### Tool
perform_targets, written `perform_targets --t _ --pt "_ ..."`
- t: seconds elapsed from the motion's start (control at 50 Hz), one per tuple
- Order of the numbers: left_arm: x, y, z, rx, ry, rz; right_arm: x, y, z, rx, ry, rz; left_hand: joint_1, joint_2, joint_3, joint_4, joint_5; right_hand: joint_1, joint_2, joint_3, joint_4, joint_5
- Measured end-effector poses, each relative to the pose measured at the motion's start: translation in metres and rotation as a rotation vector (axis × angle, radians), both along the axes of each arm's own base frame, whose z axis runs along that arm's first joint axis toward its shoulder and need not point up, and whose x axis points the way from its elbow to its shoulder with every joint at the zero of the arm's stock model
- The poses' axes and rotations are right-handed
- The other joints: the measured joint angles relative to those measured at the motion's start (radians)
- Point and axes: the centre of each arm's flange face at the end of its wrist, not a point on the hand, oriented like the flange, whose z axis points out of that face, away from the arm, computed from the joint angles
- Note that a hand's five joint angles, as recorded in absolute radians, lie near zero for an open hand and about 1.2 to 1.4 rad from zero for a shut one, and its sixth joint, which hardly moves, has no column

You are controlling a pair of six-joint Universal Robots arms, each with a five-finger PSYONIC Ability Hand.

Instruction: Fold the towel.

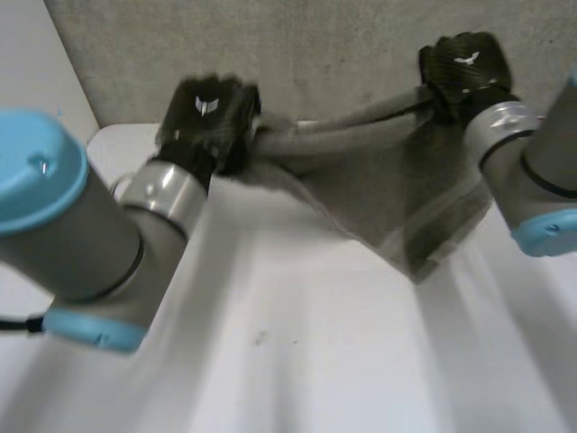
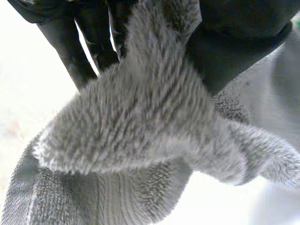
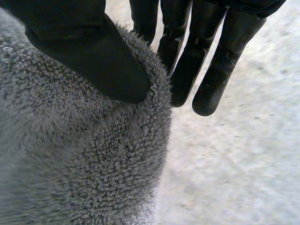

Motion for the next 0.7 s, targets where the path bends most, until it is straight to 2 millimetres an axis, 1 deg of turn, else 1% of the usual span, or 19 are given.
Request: perform_targets --t 0.04,0.06,0.12,0.16,0.2,0.24,0.26,0.28,0.32,0.34,0.36,0.38,0.4,0.42,0.44,0.46,0.48,0.56,0.7 --pt "0.008 0.01 -0.017 0.049 -0.035 0.0 0.011 -0.003 -0.011 0.041 0.017 0.022 -0.005 -0.026 -0.026 -0.026 -0.032 0.0 0.0 0.0 0.0 0.0" --pt "0.008 0.01 -0.017 0.049 -0.035 0.0 0.011 -0.003 -0.011 0.041 0.017 0.022 -0.005 -0.026 -0.026 -0.026 -0.032 0.0 0.0 0.0 0.0 0.0" --pt "0.022 0.03 -0.049 0.141 -0.1 -0.003 0.028 -0.006 -0.039 0.128 0.057 0.06 -0.062 -0.085 -0.085 -0.084 -0.093 0.0 0.0 0.0 0.0 0.0" --pt "0.024 0.034 -0.055 0.158 -0.112 -0.003 0.031 -0.006 -0.045 0.142 0.064 0.065 -0.064 -0.091 -0.09 -0.09 -0.098 0.0 0.0 0.0 0.0 0.0" --pt "0.032 0.046 -0.072 0.206 -0.145 -0.006 0.042 -0.006 -0.069 0.199 0.091 0.089 -0.107 -0.129 -0.124 -0.123 -0.132 0.0 0.0 0.0 0.0 0.0" --pt "0.035 0.051 -0.081 0.232 -0.162 -0.008 0.048 -0.005 -0.083 0.228 0.105 0.102 -0.189 -0.2 -0.19 -0.191 -0.201 0.0 0.0 0.0 0.0 0.001" --pt "0.035 0.051 -0.081 0.232 -0.162 -0.008 0.048 -0.005 -0.083 0.228 0.105 0.102 -0.189 -0.2 -0.19 -0.191 -0.201 0.0 0.0 0.0 0.0 0.001" --pt "0.037 0.055 -0.087 0.252 -0.176 -0.009 0.053 -0.003 -0.095 0.251 0.117 0.113 -0.36 -0.376 -0.358 -0.359 -0.369 0.0 0.0 0.0 0.0 0.001" --pt "0.039 0.058 -0.094 0.27 -0.189 -0.009 0.057 -0.001 -0.107 0.273 0.129 0.122 -0.551 -0.566 -0.564 -0.566 -0.555 0.0 0.0 0.0 0.0 0.001" --pt "0.039 0.058 -0.095 0.275 -0.193 -0.009 0.058 0.0 -0.11 0.279 0.133 0.124 -0.595 -0.612 -0.61 -0.612 -0.6 -0.141 -0.128 -0.128 -0.128 -0.119" --pt "0.039 0.058 -0.097 0.281 -0.197 -0.008 0.059 0.001 -0.113 0.285 0.138 0.126 -0.788 -0.785 -0.783 -0.786 -0.785 -0.372 -0.394 -0.369 -0.367 -0.346" --pt "0.039 0.058 -0.098 0.285 -0.2 -0.007 0.06 0.003 -0.116 0.291 0.143 0.129 -0.819 -0.839 -0.829 -0.83 -0.826 -0.372 -0.394 -0.369 -0.367 -0.346" --pt "0.039 0.058 -0.099 0.288 -0.202 -0.006 0.061 0.005 -0.117 0.295 0.149 0.132 -0.862 -0.882 -0.882 -0.883 -0.876 -0.632 -0.694 -0.667 -0.664 -0.642" --pt "0.039 0.057 -0.099 0.289 -0.203 -0.005 0.062 0.006 -0.117 0.296 0.151 0.133 -0.886 -0.9 -0.9 -0.898 -0.892 -0.632 -0.694 -0.667 -0.664 -0.642" --pt "0.039 0.057 -0.099 0.289 -0.203 -0.004 0.063 0.009 -0.115 0.293 0.155 0.136 -0.904 -0.924 -0.922 -0.924 -0.914 -0.718 -0.835 -0.835 -0.835 -0.806" --pt "0.039 0.056 -0.099 0.288 -0.202 -0.004 0.063 0.011 -0.112 0.289 0.157 0.138 -0.916 -0.936 -0.934 -0.936 -0.927 -0.718 -0.835 -0.835 -0.835 -0.806" --pt "0.039 0.055 -0.097 0.283 -0.199 -0.003 0.062 0.014 -0.106 0.283 0.157 0.14 -0.925 -0.946 -0.944 -0.945 -0.935 -0.765 -0.944 -0.966 -0.962 -0.923" --pt "0.037 0.052 -0.086 0.253 -0.179 -0.003 0.058 0.022 -0.086 0.256 0.15 0.142 -0.939 -0.96 -0.959 -0.959 -0.947 -0.768 -0.949 -0.977 -0.966 -0.931" --pt "0.031 0.045 -0.054 0.165 -0.12 -0.007 0.039 0.041 -0.045 0.207 0.128 0.131 -0.937 -0.958 -0.957 -0.957 -0.949 -0.768 -0.949 -0.977 -0.966 -0.931"
